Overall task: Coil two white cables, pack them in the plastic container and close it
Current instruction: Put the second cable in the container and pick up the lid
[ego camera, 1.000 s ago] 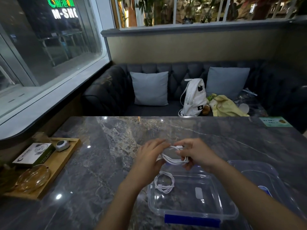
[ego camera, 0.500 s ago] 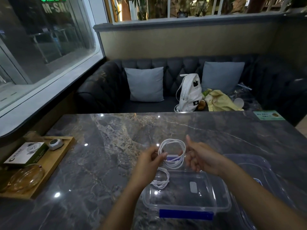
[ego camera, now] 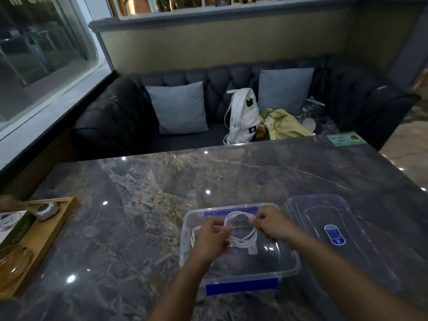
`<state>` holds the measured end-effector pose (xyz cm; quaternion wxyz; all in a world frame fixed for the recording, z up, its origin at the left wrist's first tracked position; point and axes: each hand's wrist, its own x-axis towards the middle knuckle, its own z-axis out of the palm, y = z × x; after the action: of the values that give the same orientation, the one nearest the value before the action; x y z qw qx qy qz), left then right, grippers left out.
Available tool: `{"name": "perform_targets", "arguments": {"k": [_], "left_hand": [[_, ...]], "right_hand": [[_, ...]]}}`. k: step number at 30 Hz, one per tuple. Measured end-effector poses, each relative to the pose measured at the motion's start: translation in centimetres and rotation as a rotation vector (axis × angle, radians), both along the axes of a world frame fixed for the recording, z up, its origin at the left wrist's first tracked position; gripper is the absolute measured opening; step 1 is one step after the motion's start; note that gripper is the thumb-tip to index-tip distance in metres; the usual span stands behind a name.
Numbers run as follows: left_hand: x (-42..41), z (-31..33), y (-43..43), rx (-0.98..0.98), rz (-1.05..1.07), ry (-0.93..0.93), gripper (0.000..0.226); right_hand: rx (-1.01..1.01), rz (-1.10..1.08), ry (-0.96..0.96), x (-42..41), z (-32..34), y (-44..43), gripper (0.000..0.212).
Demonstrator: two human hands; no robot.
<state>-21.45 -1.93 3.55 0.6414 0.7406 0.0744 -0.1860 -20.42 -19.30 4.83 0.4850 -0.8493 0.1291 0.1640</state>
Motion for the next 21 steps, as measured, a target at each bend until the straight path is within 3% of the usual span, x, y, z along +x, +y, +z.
{"name": "perform_targets", "arguments": {"k": [9, 12, 18, 21], "left_hand": [[0.5, -1.9, -2.3, 0.229, -0.102, 0.136, 0.017], [0.8, -1.9, -2.7, 0.249, -0.14, 0.057, 0.006], [0.5, -1.4, -2.9, 0.221, -0.295, -0.047, 0.031], [0.7, -1.9, -2.7, 0.301, -0.383, -0.072, 0.013]], "right_hand": [[-0.087, -0.07, 0.164, 0.4, -2.8, 0.0, 0.008], [-0.103, -0.063, 0.191, 0.6, -3.2, 0.1, 0.015], [-0.061, -0.034, 0.187, 1.0, -3.5, -0.3, 0.031], [-0.071, 0.016, 0.194, 1.0, -3.6, -0.4, 0.035]]}}
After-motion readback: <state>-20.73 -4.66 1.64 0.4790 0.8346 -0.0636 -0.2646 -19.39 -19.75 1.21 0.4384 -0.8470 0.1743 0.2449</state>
